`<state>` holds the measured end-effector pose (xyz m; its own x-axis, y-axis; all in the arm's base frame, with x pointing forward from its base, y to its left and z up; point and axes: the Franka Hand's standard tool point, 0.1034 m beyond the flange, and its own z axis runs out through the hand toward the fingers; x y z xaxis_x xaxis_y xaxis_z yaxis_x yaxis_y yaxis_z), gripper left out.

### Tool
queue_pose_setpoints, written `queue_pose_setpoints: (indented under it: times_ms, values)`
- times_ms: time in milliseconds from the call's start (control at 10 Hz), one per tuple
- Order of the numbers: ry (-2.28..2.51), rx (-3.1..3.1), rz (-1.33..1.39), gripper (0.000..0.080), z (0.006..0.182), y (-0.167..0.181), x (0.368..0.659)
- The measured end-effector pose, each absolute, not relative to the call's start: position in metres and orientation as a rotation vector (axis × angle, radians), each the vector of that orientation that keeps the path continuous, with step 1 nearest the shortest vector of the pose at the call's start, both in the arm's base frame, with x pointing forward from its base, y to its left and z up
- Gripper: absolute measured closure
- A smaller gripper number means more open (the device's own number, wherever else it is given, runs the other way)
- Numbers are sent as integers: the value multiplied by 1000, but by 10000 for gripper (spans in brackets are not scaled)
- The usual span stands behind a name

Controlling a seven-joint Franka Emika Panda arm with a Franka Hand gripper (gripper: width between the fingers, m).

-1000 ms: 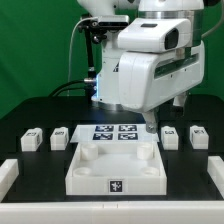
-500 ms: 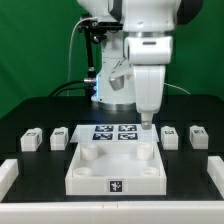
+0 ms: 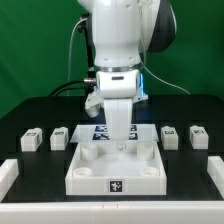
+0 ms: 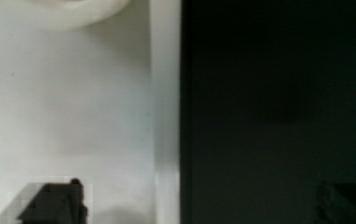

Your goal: Assemble one leg

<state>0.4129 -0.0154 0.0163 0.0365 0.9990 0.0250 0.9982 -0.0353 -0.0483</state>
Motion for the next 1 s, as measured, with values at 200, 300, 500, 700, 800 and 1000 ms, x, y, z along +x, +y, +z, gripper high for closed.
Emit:
queue_pose_setpoints:
  times_ms: [200, 300, 500, 700, 800, 1000]
  values:
    - [-2114, -2244, 27, 150, 9, -16, 418]
    - [-2112, -2245, 28, 271, 9, -17, 417]
    - [-2111, -2244, 29, 410, 9, -17, 417]
    - [-2111, -2245, 29, 557, 9, -17, 417]
    - [-2113, -2247, 24, 727, 9, -17, 418]
    - [-2114, -2248, 21, 741, 10, -17, 418]
